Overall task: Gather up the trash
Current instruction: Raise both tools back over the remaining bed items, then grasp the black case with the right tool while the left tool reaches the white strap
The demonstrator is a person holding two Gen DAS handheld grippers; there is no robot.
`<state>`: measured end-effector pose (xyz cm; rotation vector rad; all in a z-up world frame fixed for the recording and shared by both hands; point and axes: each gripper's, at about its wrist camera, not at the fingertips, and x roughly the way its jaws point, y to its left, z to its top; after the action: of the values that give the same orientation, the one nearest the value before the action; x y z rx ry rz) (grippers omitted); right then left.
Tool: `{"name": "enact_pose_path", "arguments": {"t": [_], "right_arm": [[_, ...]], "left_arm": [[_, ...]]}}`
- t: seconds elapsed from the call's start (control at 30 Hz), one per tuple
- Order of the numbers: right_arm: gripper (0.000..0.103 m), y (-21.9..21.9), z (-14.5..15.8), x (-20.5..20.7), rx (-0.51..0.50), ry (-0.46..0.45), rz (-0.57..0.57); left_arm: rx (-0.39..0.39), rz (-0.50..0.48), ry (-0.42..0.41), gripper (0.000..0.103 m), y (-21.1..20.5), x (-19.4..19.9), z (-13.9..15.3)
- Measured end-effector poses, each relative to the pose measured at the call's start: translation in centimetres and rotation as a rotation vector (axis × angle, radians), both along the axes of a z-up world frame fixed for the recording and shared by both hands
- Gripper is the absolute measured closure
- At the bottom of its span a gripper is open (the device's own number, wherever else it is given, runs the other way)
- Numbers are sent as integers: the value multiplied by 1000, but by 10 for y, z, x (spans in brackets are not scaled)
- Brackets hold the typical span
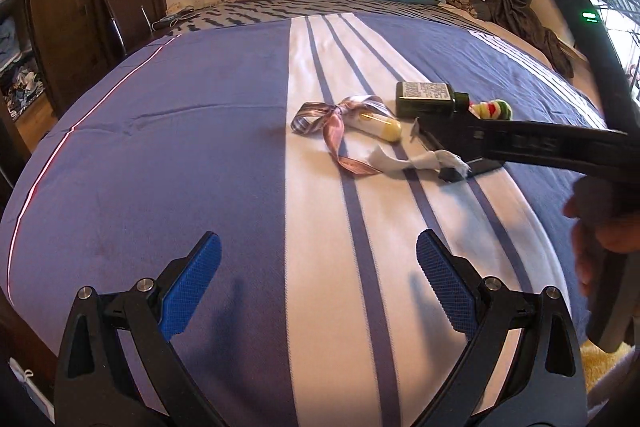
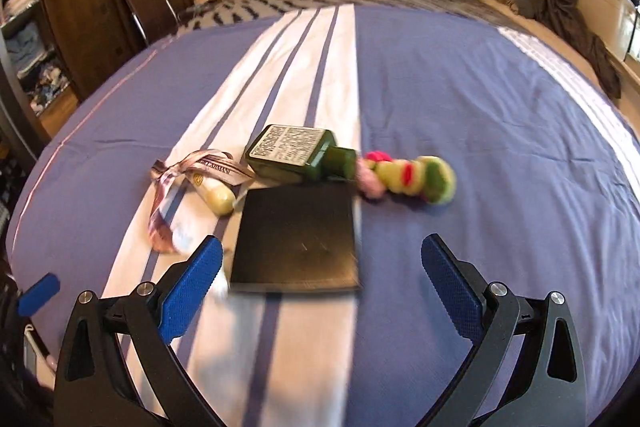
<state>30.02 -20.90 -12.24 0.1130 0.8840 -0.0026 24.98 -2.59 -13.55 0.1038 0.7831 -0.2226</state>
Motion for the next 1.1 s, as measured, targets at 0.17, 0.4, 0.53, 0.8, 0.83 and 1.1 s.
{"name": "enact_pose_path", "arguments": {"t": [0.17, 0.4, 0.53, 0.8, 0.83, 1.1], "right_arm": [[14, 10, -14, 28, 0, 74, 4], [29, -2, -17, 22, 42, 63, -8], [29, -18, -10, 11, 25, 38, -29], [29, -56, -8, -24, 17, 10, -52], [29, -60, -9, -27, 21, 9, -54], [29, -74, -12, -44, 37, -10, -69]], "left_arm": [[-12, 4, 4, 10, 3, 12, -1], [-26, -21, 4, 11, -6, 27, -1], [-34, -59, 14, 15, -21, 33, -1], [-56, -125, 36, 31, -58, 51, -6], [-54, -136, 39, 34, -63, 52, -7], [-12, -171, 85, 60, -89, 62, -25]]}}
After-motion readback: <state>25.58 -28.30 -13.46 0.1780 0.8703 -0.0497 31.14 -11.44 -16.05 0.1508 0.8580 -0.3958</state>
